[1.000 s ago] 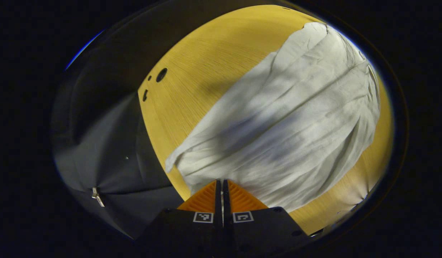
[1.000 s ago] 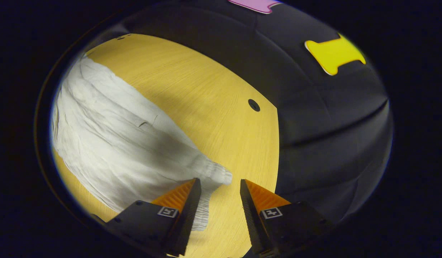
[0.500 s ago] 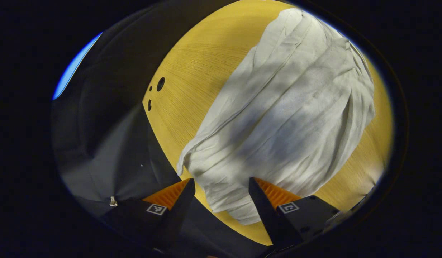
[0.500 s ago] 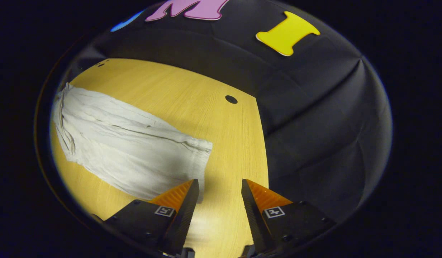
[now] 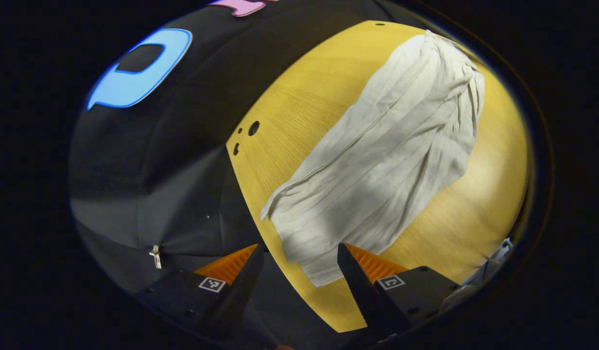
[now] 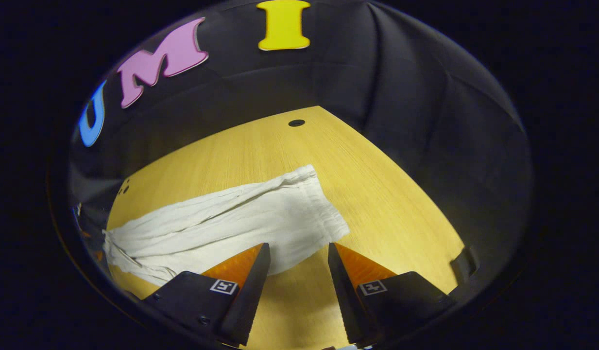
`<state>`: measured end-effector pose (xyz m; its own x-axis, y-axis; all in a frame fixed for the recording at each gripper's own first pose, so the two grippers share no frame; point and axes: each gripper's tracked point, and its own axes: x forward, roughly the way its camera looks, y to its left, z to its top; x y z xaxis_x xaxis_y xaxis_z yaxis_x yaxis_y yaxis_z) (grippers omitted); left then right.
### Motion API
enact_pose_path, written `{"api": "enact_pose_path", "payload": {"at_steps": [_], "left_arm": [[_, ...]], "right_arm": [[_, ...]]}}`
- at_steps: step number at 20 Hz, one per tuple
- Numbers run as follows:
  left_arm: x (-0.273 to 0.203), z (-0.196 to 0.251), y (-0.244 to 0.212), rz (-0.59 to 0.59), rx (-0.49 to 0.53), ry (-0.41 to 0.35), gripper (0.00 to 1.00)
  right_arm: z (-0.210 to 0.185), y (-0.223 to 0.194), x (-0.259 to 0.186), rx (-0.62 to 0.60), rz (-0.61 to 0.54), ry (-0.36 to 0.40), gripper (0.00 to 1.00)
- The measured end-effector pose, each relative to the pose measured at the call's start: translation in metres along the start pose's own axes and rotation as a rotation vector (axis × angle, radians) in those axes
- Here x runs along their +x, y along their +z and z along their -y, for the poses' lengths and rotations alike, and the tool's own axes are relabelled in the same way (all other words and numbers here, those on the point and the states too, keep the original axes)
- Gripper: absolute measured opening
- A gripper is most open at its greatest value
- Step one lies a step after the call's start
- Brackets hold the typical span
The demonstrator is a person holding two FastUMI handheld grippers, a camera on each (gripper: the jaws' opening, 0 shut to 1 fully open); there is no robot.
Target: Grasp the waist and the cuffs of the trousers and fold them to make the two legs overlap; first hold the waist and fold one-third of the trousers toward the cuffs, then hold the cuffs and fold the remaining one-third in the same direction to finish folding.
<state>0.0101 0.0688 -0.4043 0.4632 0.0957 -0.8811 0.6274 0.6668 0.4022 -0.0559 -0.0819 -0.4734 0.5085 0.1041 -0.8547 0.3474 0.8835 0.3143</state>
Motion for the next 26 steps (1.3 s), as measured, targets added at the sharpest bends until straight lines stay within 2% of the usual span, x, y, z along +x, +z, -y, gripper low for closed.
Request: {"api": "enact_pose_path", "payload": {"at_steps": [4,7,11,16,17,18,19,20,23,26], "left_arm": [[-0.024,-0.013,0.001,0.071,-0.183,0.072,0.97],[-0.039,-0.012,0.000,0.111,-0.373,0.086,0.96],[-0.045,-0.001,-0.006,0.134,-0.596,0.056,0.96],[-0.044,0.030,-0.023,0.101,-0.814,-0.005,0.97],[-0.043,0.035,-0.026,0.093,-0.862,-0.022,0.97],[-0.042,0.041,-0.031,0.082,-0.912,-0.038,0.97],[-0.040,0.046,-0.034,0.075,-0.960,-0.053,0.97],[-0.038,0.052,-0.036,0.070,-1.010,-0.074,0.97],[-0.033,0.075,-0.032,0.054,-1.161,-0.170,0.98],[-0.022,0.095,-0.022,0.023,-1.343,-0.282,0.96]], "right_arm": [[0.002,-0.009,0.015,0.225,-0.027,-0.004,0.75],[0.004,-0.006,0.027,0.322,-0.027,-0.014,0.76],[0.014,-0.005,0.043,0.480,-0.023,-0.071,0.75],[0.022,0.001,0.058,0.609,-0.007,-0.122,0.74],[0.027,-0.003,0.057,0.631,-0.006,-0.137,0.65],[0.024,-0.003,0.059,0.657,-0.004,-0.126,0.34],[0.022,-0.006,0.059,0.673,-0.007,-0.119,0.34],[0.019,-0.001,0.058,0.677,0.016,-0.116,0.17],[0.016,0.013,0.048,0.601,0.088,-0.072,0.14],[0.015,0.027,0.041,0.577,0.113,-0.035,0.14]]}}
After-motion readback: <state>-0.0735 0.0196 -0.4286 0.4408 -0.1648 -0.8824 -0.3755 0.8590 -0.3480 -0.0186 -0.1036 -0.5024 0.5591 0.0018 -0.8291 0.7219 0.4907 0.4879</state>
